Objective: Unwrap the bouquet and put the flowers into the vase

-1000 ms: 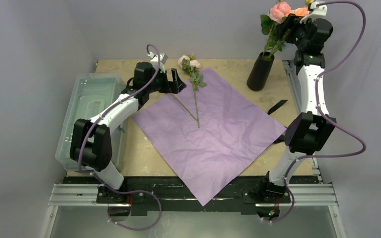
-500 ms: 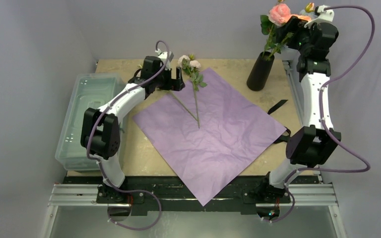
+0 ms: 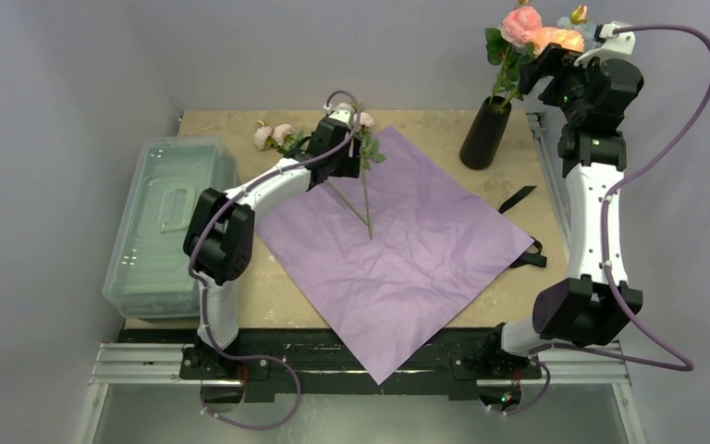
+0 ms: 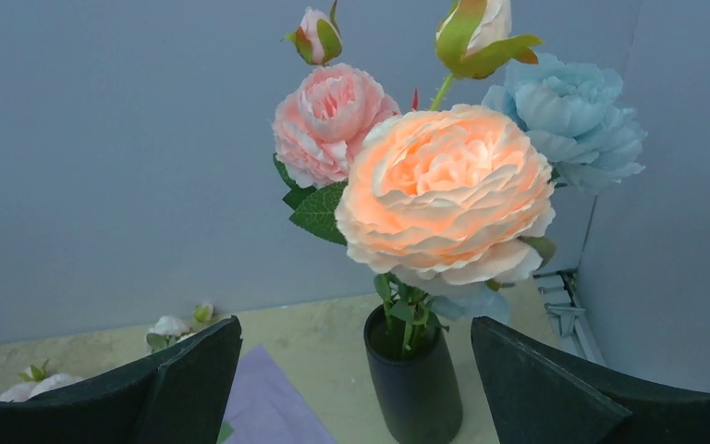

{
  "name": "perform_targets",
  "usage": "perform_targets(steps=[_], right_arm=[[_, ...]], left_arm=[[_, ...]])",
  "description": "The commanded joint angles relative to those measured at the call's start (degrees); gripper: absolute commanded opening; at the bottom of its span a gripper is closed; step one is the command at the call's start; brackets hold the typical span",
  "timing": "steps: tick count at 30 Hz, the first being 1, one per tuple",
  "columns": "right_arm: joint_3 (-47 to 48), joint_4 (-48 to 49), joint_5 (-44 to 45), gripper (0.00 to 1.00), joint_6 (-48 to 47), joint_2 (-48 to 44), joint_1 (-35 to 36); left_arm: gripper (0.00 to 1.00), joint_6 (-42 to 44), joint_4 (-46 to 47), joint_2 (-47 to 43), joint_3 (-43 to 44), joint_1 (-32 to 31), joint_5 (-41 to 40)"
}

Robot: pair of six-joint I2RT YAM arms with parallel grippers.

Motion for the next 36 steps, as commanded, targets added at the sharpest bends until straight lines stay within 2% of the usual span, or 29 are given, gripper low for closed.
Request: perform_targets(steps=[1,5,11,16,25,28,31,33,36], right_arm=[[-1.12,-1.34,0.80,0.98,-1.82,-3.39,-0.14],[-1.04,-4.28,-1.27,0.98,-1.26,-4.30,-0.09],[-2.47,-5.18,-4.09,0.98,-1.09,-5.88,-0.10],[-2.56,-5.83,-4.61,0.98,-1.13,-5.77,-0.14],[-2.44,-7.13,-5.54,0.98,-2.49,-4.91,-0.14],[-2.23,-7.17,-5.61,0.98,-2.60,-4.47,-0.11],[-2.21,-6.94,-5.76,0.98,-2.46,-4.35,-0.14],[-2.23,-6.80,-5.96,0.98,-2.37,-4.35,-0.14],[-2.23,-6.94,-6.42,0.98,-2.19,-4.48,-0.14]], left_arm=[[0.70,-8.16,-0.75,0.63,2.28,0.60,-12.59],[0.69,-13.69,-4.46,2.44,3.87,0.60,-18.03],[0.68,-14.72,-6.93,7.26,5.75,0.89,-22.33],[0.68,-15.57,-5.85,9.91,5.92,2.14,-23.29],[0.65,-16.79,-4.31,14.55,7.19,5.22,-18.74],[0.56,-16.99,-5.03,14.82,7.90,5.81,-18.77],[0.44,-16.94,-5.57,14.09,7.76,6.26,-18.63],[0.31,-16.68,-5.73,13.18,7.47,6.60,-18.46],[0.18,-16.75,-6.50,11.65,7.30,7.37,-17.76]])
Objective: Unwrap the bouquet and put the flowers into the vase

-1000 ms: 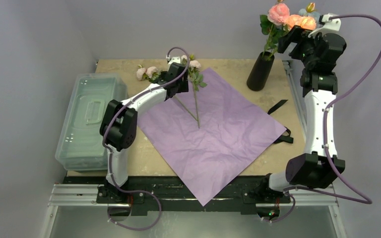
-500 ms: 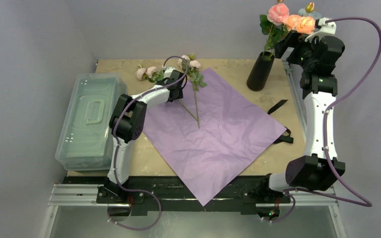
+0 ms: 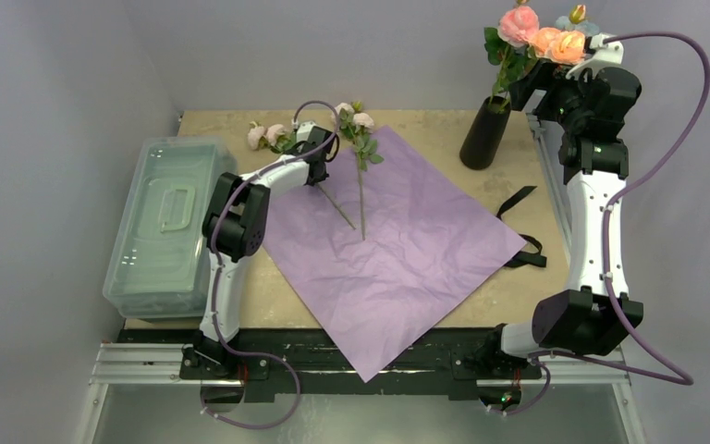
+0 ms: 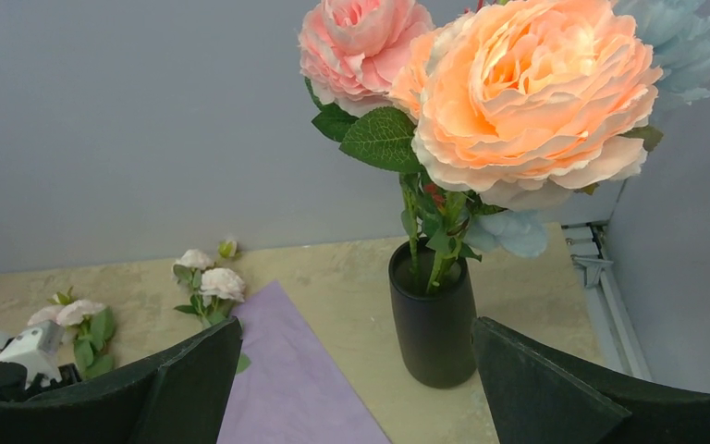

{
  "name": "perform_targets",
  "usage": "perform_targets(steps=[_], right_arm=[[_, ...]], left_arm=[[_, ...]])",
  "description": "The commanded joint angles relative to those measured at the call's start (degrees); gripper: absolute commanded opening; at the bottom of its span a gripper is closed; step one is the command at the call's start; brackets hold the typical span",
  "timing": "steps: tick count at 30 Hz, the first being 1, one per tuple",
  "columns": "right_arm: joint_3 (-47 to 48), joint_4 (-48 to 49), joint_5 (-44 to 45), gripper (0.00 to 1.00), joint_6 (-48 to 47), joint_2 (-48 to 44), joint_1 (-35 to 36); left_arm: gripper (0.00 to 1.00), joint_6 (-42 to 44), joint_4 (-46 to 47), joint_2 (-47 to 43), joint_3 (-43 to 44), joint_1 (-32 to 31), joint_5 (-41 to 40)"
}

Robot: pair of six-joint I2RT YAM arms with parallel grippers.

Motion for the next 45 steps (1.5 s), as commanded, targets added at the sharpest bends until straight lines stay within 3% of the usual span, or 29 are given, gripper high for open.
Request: perform_targets(steps=[1,7,18,23,30,40,45], right_arm=[[0.29,0.43,-1.85,0.98,-0.56,-0.78,-0.14],[-0.38,0.45,-6.02,0.98,0.76,-1.30,-0.11],[-1.98,2.29,-20.66,0.98,5.22,-1.40,-0.01],[-3.08,3.14,-25.57,0.98,7.71,-1.44,1.53],[-4.99,2.36,-26.97,0.98,8.04,-3.30,9.66],[0.05,3.90,-31.06,0.98,11.84,0.97,16.29],[0.59,13.29,-35.42,0.98,20.42,2.88,17.67]], left_arm=[[0.14,-0.54,-1.23,-3.19,1.51,1.60,0.61],[0.00,0.32,-0.51,-7.58,1.53,2.00,1.28],[0.00,3.86,7.10,-18.09,-2.94,3.03,9.06],[0.00,8.46,17.64,-25.69,-10.61,2.87,17.33],[0.00,11.38,31.41,-34.02,-19.17,2.76,27.39],[0.00,3.30,51.63,-37.65,-21.92,0.30,50.12],[0.00,-3.66,61.98,-35.37,-19.33,-1.57,60.24]])
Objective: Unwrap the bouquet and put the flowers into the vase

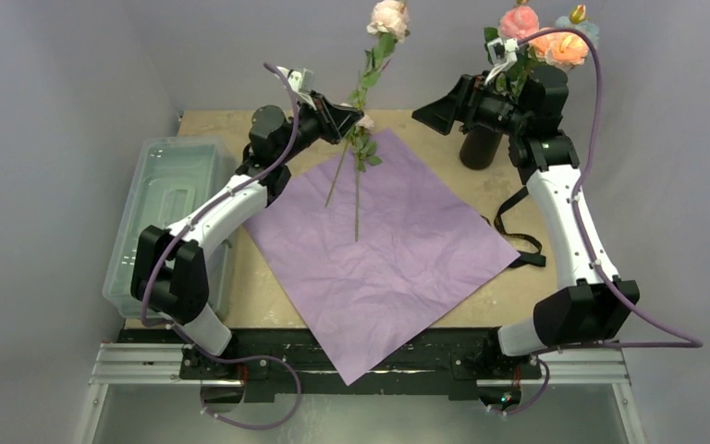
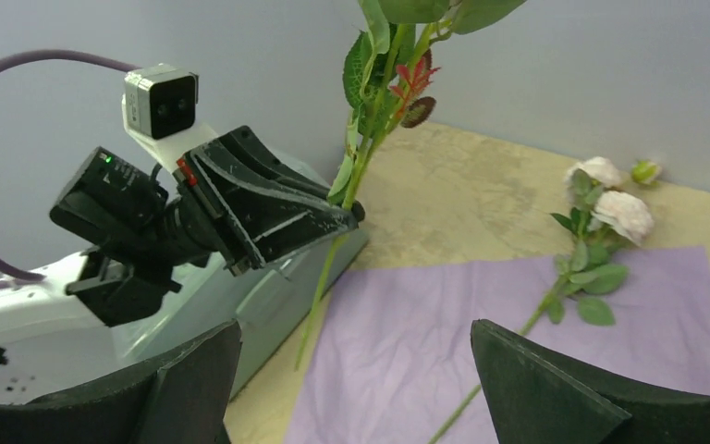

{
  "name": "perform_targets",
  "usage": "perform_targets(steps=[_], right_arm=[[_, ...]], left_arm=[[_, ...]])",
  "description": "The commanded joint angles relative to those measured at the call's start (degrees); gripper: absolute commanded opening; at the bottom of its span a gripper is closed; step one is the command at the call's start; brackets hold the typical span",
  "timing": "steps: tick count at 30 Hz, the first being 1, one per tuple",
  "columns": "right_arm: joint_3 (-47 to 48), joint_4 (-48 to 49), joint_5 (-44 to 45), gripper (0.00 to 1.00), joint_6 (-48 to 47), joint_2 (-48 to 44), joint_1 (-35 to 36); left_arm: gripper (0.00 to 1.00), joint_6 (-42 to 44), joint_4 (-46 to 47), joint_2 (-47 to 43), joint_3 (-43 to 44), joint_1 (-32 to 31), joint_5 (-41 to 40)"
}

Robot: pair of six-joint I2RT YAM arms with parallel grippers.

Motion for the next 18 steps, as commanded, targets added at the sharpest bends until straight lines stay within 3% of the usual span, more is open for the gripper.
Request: perform_targets(steps=[1,14,16,18], right_arm=[[2.77,11.47,-6.08,0.98,9.28,1.34,1.03],[5.09,31.73,-13.12,0.92,27.08,4.00,1.27],[5.86,31.77,-13.30,0.87,27.43,4.01,1.26],[6.43,31.77,-14.09,0.74,27.69,4.22,1.26]], left_arm=[[0.00,-7.84,15.25,0.33,3.79,-1.92,13.44],[0.00,-16.33,20.89,2.93,7.73,-6.61,24.28],[0.00,-17.89,22.72,3.25,7.68,-6.58,25.28],[0.00,-19.02,23.41,3.44,7.70,-6.75,26.15]])
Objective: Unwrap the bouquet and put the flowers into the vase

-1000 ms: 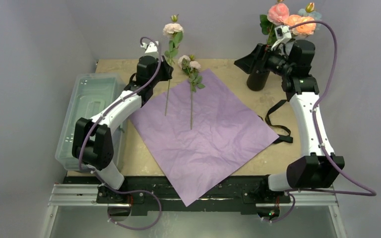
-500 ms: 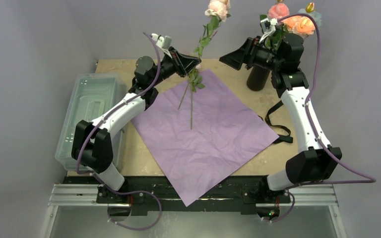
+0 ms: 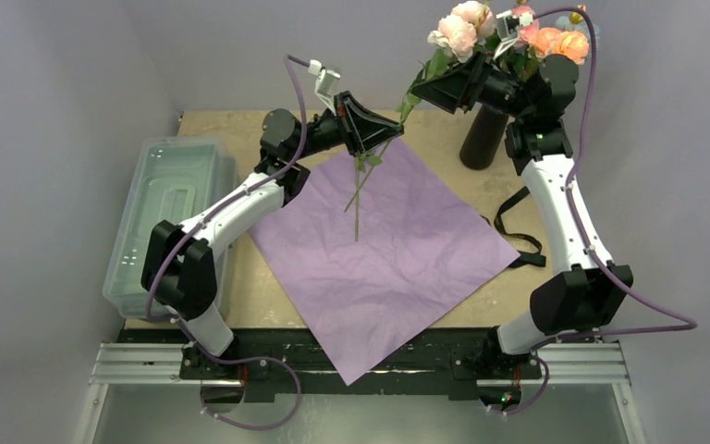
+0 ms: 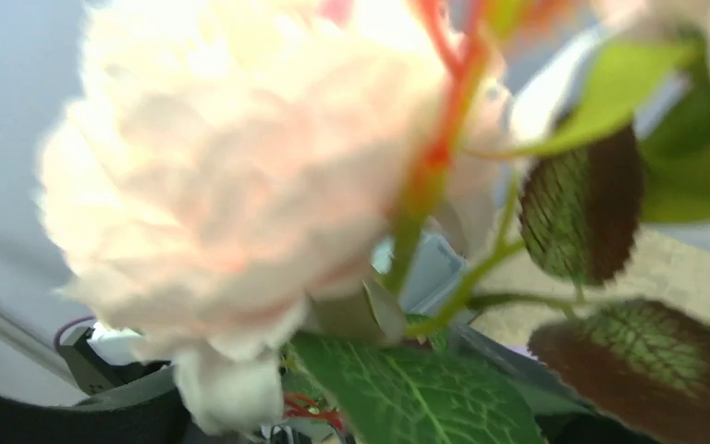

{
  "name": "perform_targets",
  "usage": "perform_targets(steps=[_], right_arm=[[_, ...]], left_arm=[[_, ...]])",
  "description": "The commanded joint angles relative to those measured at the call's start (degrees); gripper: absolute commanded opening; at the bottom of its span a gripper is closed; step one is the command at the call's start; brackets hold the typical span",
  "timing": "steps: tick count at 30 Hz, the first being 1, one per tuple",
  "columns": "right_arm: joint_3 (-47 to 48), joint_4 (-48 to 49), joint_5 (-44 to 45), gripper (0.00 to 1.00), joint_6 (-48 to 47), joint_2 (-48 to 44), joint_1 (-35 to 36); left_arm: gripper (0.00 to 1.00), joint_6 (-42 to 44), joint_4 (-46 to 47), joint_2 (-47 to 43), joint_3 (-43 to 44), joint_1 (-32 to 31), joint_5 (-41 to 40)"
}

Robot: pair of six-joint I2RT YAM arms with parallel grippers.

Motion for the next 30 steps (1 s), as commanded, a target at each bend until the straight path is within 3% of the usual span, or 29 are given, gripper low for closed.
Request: perform_targets(steps=[1,9,11,16,17,21,25,27,30], right_arm=[[3.63,5.52,-3.04,0.68,3.82,-0.24,0.11],[4.34,5.13,-2.54,0.01,3.89,-0.18,-0.03],[4.78,4.41,-2.28,0.00,3.12,-0.37,-0.23],[6.55,2.64,-2.08,0.00,1.98,-0.51,-3.21],[7.09,1.88,-2.03,0.00,1.24,-0.50,-4.22],[10.91,-2.96,-0.94,0.00,-3.60,-0.34,-9.40],[17.72,-14.21,2.76,0.00,-14.78,0.81,-14.02],[23.07,-20.16,5.82,0.00,-21.88,2.06,-15.33],[29.12,-25.28,12.01,0.00,-30.08,3.82,-16.37]], left_arm=[[0.00,-4.44,6.44,0.82,2.33,0.02,3.76],[0.00,-2.41,4.39,0.26,0.76,0.13,5.09],[0.06,1.15,-0.84,-0.47,0.92,0.29,3.21],[0.84,7.84,-10.40,-1.81,1.66,2.56,-0.87],[0.94,8.33,-11.26,-1.93,1.52,3.51,-1.83],[1.00,13.34,-17.68,-3.60,1.69,6.65,-9.27],[1.00,17.76,-32.43,-2.99,7.05,7.04,-21.08],[1.00,17.52,-37.17,-1.49,10.33,7.88,-21.89],[1.00,14.75,-33.63,-1.84,7.97,10.30,-20.56]])
